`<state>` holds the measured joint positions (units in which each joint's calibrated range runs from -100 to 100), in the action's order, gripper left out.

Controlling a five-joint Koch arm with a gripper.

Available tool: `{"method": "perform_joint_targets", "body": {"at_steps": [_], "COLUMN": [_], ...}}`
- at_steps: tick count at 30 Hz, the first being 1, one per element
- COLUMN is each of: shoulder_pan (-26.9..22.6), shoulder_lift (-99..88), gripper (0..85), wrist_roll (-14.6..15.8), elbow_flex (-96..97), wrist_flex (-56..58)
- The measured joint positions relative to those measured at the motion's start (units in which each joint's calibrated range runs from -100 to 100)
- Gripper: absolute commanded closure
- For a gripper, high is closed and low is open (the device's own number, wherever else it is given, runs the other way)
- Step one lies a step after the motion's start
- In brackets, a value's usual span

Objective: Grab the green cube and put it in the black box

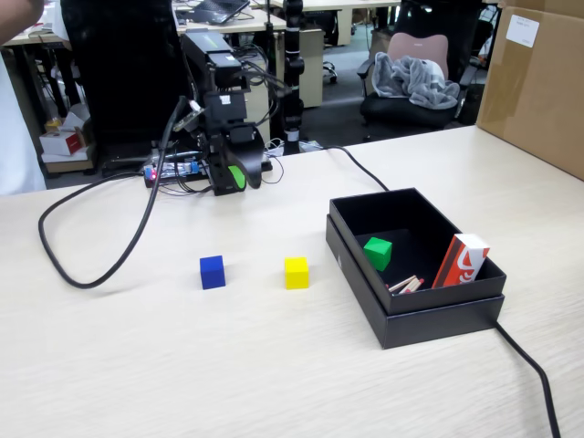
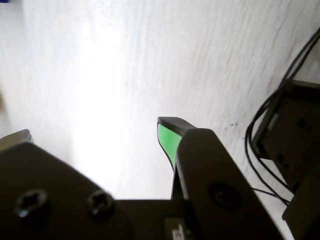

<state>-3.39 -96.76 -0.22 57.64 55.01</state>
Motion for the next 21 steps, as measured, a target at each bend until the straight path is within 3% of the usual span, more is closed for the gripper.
{"method": "perform_joint_targets", "body": {"at_steps": [10, 21], "shoulder_pan": [0.15, 0.83], "shoulder_lift": [-0.13, -2.59], "gripper": [36.7, 37.8], "wrist_roll": [0.98, -0.15], "elbow_flex": [17.16, 28.94], "wrist_flex": [-15.72, -36.93]}}
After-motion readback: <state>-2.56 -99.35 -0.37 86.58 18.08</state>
